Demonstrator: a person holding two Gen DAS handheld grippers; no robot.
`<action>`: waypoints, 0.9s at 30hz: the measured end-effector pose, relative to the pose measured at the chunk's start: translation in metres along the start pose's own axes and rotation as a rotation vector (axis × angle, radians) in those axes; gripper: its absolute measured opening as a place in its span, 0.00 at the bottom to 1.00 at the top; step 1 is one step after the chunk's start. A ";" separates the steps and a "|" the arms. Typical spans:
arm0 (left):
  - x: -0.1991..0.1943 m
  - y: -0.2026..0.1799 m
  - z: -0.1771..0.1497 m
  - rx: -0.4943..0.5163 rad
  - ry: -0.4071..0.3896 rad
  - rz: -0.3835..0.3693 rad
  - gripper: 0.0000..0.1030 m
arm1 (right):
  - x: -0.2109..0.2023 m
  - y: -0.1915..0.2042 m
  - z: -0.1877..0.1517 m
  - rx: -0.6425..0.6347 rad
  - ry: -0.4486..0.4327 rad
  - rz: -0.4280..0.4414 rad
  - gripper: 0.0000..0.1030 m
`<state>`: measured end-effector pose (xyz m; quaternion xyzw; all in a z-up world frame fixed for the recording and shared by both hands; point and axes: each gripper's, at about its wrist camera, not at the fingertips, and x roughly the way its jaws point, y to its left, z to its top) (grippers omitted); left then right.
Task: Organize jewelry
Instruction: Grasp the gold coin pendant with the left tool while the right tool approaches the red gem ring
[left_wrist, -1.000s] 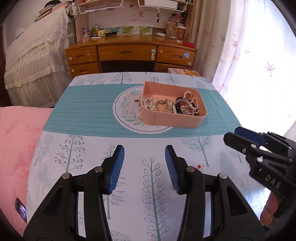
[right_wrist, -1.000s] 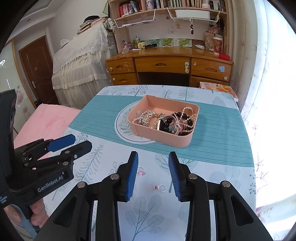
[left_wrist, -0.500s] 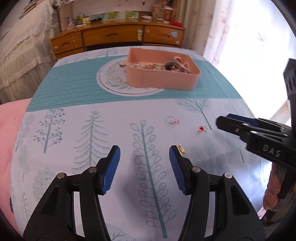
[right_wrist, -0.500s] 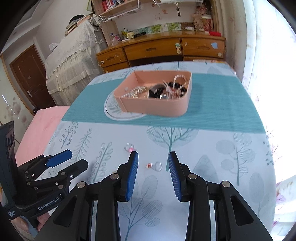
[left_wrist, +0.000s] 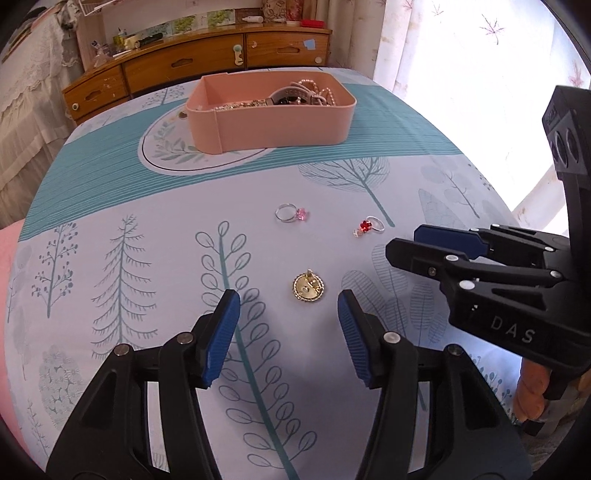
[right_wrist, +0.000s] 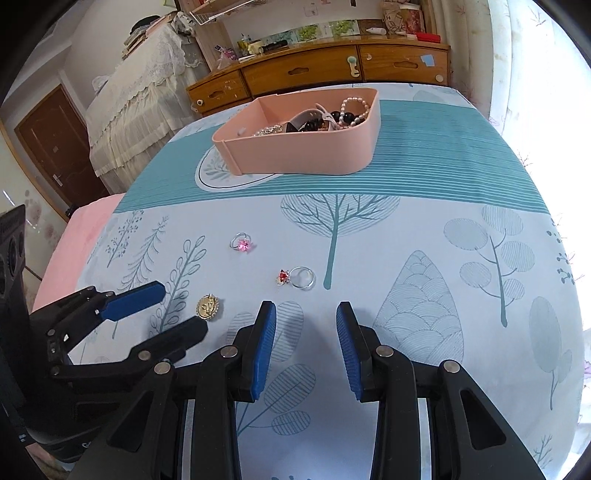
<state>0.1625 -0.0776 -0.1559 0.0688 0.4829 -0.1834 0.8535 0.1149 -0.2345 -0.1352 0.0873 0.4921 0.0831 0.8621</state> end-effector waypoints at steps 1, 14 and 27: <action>0.001 -0.001 -0.001 0.000 0.002 0.000 0.51 | 0.002 0.000 0.000 -0.002 -0.003 0.003 0.33; 0.004 -0.008 -0.001 0.055 -0.042 0.010 0.16 | -0.004 0.000 -0.001 -0.042 -0.031 0.001 0.33; -0.001 0.014 0.000 -0.039 -0.063 -0.027 0.16 | 0.001 0.005 0.002 -0.030 -0.004 0.067 0.33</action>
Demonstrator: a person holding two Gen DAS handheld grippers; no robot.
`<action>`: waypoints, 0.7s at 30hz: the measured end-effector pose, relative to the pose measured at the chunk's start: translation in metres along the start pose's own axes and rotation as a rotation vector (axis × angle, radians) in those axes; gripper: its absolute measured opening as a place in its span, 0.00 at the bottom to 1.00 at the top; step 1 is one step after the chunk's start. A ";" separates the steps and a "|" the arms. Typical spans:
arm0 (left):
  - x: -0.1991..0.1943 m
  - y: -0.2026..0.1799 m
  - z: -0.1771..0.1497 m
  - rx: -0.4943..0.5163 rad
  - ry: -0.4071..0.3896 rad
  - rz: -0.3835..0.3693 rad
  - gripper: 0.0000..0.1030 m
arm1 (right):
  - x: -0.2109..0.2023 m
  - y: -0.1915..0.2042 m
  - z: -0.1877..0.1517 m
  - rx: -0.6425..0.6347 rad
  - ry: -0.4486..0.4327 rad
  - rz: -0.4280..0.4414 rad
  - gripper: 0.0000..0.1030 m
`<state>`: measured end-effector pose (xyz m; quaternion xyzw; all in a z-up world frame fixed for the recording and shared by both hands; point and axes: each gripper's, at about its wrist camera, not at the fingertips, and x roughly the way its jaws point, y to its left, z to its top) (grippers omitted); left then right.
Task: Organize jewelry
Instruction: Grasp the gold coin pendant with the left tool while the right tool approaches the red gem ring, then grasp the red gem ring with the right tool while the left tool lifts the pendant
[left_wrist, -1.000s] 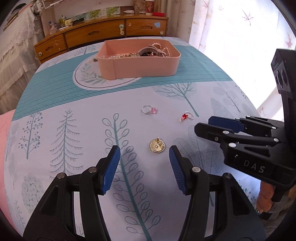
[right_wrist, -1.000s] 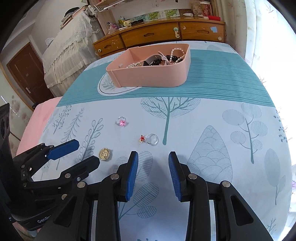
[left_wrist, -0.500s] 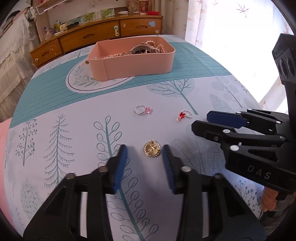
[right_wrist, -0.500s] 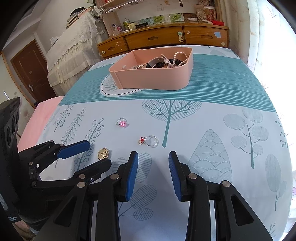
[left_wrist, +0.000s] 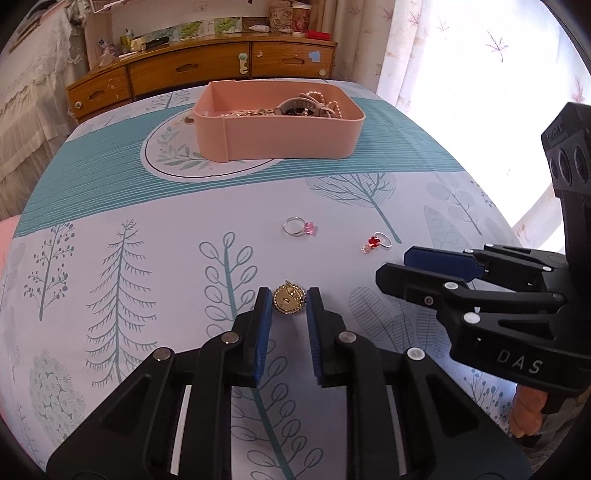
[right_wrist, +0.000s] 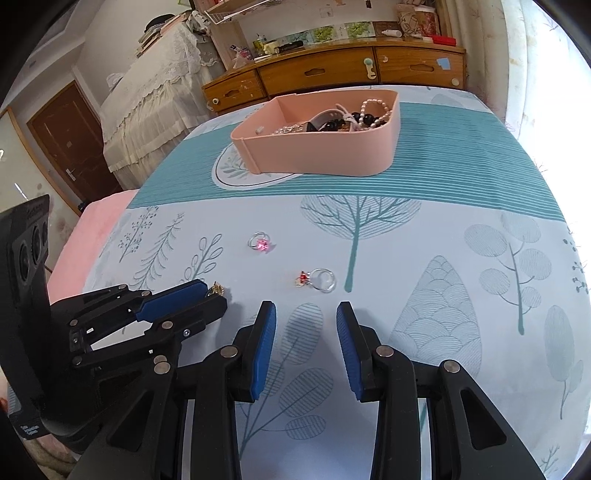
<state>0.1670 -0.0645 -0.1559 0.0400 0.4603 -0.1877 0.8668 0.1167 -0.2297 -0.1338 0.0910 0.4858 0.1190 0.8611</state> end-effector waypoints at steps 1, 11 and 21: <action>-0.001 0.001 0.000 -0.004 -0.003 -0.001 0.16 | 0.001 0.001 0.001 0.004 0.003 0.011 0.33; -0.011 0.020 -0.003 -0.047 -0.023 -0.025 0.16 | 0.014 0.010 0.017 0.008 0.000 -0.017 0.34; -0.014 0.031 -0.005 -0.075 -0.027 -0.042 0.16 | 0.023 0.024 0.023 -0.067 -0.027 -0.121 0.30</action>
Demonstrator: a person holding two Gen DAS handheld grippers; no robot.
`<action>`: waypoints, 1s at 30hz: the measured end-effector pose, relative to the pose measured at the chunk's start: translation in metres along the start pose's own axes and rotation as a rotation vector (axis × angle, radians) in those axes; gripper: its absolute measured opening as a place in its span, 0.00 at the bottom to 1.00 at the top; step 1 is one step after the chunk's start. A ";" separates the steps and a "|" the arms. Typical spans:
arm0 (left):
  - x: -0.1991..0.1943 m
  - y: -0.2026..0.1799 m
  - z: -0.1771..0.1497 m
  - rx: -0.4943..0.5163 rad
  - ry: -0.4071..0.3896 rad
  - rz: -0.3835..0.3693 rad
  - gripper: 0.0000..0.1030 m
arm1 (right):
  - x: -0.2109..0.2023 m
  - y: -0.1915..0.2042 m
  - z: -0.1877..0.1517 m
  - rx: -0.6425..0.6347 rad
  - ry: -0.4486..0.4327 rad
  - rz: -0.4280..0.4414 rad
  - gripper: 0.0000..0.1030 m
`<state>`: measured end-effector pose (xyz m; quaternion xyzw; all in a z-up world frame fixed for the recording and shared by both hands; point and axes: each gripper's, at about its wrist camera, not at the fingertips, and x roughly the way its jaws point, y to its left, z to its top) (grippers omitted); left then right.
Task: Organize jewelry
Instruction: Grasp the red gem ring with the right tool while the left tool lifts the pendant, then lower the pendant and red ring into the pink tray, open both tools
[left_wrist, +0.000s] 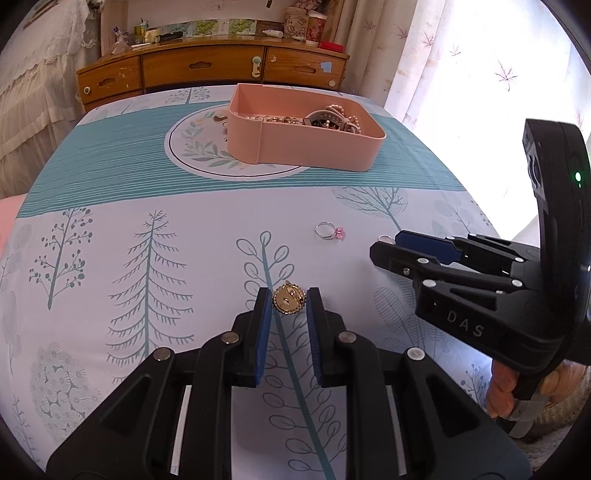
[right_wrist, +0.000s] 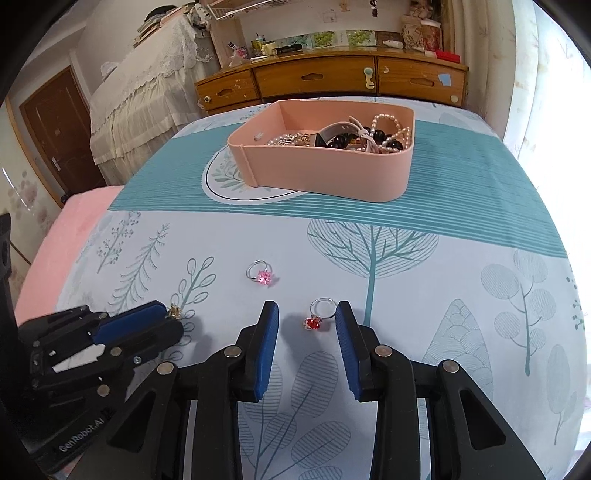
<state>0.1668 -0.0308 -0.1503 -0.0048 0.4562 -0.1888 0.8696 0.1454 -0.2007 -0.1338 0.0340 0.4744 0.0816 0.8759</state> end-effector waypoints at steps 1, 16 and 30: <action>0.000 0.000 0.000 -0.002 0.000 -0.003 0.16 | 0.000 0.002 -0.001 -0.011 -0.003 -0.014 0.28; -0.018 0.001 0.038 0.008 -0.027 -0.015 0.16 | -0.023 -0.004 0.006 -0.008 -0.032 -0.005 0.08; -0.032 0.013 0.223 -0.021 -0.093 -0.027 0.16 | -0.098 -0.019 0.174 0.011 -0.229 0.110 0.08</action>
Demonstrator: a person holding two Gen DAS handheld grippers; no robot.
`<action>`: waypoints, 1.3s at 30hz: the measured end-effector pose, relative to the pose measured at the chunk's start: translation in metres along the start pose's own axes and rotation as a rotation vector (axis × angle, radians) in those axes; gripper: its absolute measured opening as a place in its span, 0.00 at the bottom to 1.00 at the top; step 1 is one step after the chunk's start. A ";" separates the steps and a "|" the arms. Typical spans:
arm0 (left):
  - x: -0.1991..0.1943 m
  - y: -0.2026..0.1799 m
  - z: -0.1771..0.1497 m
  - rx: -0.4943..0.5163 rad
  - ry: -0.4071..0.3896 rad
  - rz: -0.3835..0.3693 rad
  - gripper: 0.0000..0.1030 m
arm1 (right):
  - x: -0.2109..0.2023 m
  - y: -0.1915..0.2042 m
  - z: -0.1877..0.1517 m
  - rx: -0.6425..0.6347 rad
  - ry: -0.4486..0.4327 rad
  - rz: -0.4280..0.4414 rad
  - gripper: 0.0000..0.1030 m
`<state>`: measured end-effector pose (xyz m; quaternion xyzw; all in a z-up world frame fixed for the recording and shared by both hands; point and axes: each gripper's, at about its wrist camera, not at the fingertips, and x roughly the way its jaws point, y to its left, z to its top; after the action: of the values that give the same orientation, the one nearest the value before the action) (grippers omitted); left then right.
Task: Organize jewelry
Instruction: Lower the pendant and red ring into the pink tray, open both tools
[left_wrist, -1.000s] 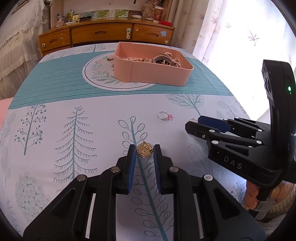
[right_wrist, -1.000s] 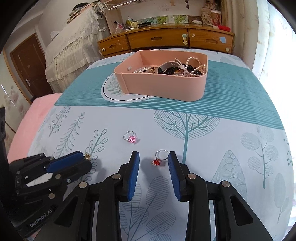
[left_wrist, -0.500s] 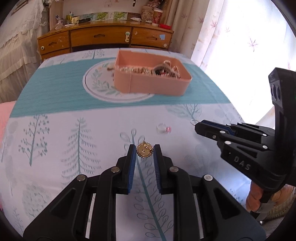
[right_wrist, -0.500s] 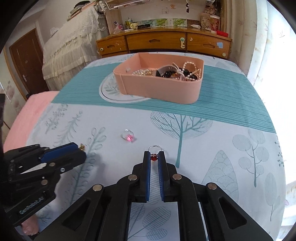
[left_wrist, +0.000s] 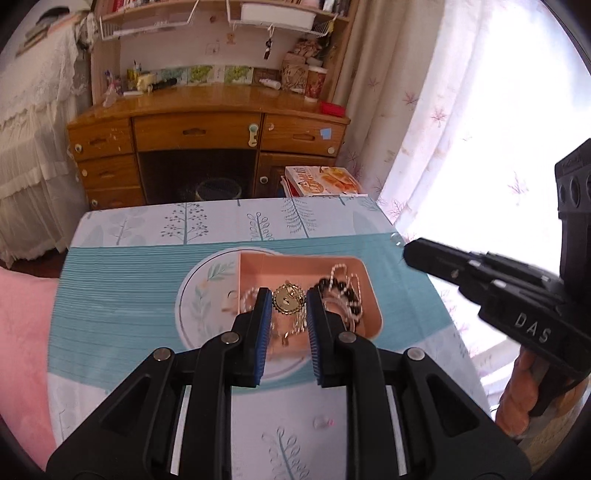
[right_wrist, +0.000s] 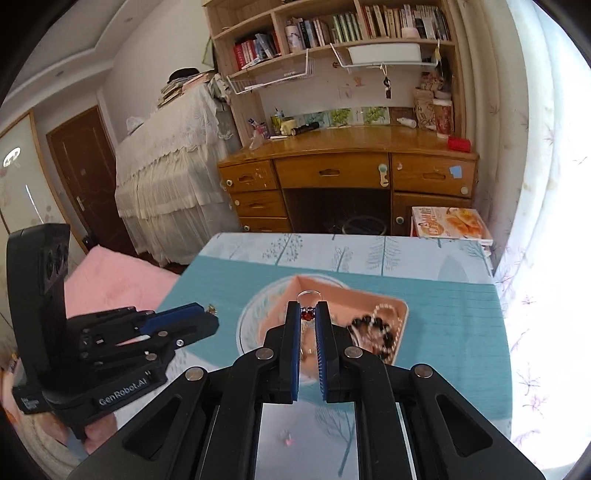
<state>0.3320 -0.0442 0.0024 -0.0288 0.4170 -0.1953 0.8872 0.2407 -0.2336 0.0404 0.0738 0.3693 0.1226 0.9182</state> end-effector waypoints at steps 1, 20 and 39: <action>0.011 0.002 0.011 -0.017 0.022 -0.009 0.16 | 0.009 -0.004 0.011 0.026 0.015 0.015 0.08; 0.168 0.033 0.019 -0.078 0.290 0.064 0.17 | 0.189 -0.064 0.032 0.284 0.280 0.025 0.17; 0.039 0.019 -0.031 -0.084 0.137 0.114 0.22 | 0.069 -0.047 -0.027 0.192 0.152 0.029 0.22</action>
<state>0.3375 -0.0377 -0.0504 -0.0288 0.4857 -0.1283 0.8642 0.2776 -0.2579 -0.0348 0.1573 0.4468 0.1051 0.8744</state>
